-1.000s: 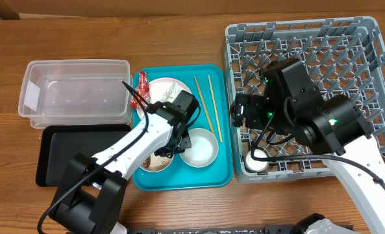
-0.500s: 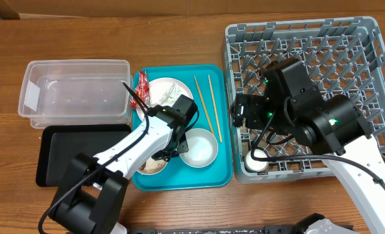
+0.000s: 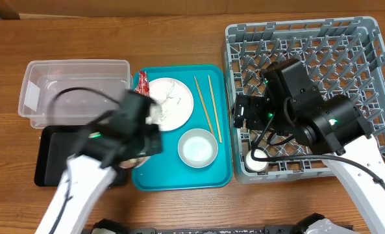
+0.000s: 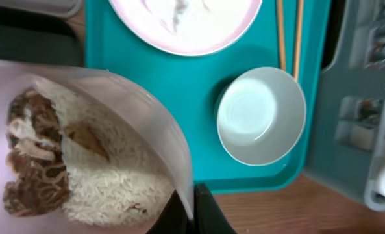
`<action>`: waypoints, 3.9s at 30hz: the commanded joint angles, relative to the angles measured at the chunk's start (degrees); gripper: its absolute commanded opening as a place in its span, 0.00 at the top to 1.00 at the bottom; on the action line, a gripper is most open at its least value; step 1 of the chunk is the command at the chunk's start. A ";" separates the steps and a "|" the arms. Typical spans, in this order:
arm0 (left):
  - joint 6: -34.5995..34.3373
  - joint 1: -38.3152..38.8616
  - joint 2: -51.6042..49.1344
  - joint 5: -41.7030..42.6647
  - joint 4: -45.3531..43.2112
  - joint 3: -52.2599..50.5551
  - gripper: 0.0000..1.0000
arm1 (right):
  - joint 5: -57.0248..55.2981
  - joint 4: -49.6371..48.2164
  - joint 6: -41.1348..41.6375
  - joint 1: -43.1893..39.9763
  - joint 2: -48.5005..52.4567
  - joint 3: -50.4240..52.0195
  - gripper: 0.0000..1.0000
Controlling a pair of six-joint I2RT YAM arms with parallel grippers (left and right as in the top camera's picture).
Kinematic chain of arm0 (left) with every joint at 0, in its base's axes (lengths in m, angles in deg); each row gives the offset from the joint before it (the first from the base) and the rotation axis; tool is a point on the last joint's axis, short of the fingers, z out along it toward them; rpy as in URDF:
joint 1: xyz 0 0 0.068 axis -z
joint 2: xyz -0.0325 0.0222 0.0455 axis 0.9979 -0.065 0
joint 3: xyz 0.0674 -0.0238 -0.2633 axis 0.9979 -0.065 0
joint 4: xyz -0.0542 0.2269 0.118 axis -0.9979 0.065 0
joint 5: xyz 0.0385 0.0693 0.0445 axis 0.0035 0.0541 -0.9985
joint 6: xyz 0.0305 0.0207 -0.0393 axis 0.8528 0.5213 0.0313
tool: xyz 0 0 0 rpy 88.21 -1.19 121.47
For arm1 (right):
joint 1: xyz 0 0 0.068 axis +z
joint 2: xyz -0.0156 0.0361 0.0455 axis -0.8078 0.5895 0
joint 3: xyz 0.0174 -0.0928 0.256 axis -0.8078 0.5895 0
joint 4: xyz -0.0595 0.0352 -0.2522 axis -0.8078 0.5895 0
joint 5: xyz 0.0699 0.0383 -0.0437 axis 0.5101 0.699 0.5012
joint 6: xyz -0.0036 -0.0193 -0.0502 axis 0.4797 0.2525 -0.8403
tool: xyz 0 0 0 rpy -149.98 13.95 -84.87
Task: Sort waste into correct bins and load items into the dishwasher
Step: 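Tip the pink bowl over the black tray to dump the rice, then set the emptied pink bowl back on the teal tray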
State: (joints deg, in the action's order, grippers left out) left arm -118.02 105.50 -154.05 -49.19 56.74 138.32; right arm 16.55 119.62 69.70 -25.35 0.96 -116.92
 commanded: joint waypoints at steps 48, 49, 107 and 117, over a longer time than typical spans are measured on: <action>74.60 -66.84 -39.74 64.98 28.30 -2.82 0.96 | -0.07 -0.46 0.04 -0.15 -0.26 -1.01 0.03; 74.99 -66.86 -39.74 65.11 26.51 -2.82 0.96 | -0.07 -0.46 0.04 -0.15 -0.26 -1.01 0.03; 15.21 -22.97 4.90 12.17 8.70 -3.06 0.96 | -0.04 -2.16 -0.35 -0.15 -0.26 -1.01 0.02; -2.91 5.05 -1.51 2.82 -9.35 -14.53 0.96 | -0.07 -1.77 -0.37 -0.15 -0.26 -1.01 0.02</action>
State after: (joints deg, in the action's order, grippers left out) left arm -111.74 105.26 -152.76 -42.05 50.47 125.53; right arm 16.53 118.09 69.64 -25.35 0.96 -116.92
